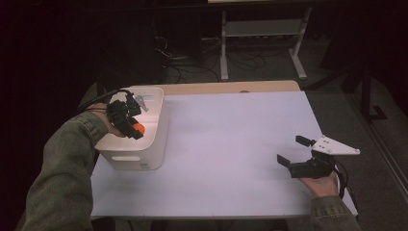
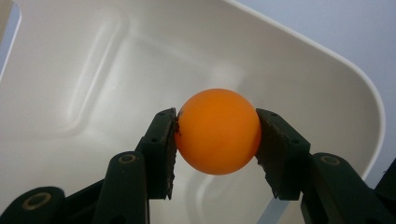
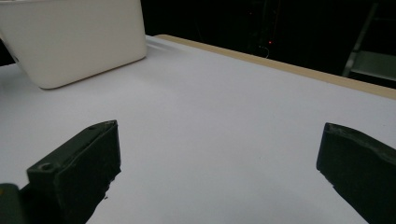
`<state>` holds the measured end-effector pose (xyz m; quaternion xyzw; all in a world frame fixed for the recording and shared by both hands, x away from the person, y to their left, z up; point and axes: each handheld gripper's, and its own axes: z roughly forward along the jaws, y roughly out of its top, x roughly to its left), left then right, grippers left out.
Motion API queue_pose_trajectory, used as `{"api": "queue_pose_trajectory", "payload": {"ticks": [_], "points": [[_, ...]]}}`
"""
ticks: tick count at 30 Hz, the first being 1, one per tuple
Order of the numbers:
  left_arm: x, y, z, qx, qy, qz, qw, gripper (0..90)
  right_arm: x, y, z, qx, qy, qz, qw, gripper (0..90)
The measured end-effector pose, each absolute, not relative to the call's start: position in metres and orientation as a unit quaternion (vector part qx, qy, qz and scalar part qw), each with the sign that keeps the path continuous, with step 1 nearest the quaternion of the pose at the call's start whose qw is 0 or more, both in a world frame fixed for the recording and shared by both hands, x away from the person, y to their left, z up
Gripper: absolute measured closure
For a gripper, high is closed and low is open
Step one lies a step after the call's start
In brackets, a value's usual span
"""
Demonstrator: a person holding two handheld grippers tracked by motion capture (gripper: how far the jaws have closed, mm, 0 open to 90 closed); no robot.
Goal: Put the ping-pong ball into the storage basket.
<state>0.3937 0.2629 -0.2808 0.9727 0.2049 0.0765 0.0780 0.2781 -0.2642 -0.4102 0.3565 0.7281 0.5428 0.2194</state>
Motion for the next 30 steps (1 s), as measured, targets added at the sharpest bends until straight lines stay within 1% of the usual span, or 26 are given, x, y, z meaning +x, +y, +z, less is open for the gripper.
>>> {"api": "queue_pose_trajectory", "payload": {"ticks": [30], "points": [[0.397, 0.260, -0.307, 0.975, 0.202, 0.066, 0.064, 50.3, 0.278, -0.264, -0.411, 0.357, 0.730, 0.541, 0.218, 0.0]]}}
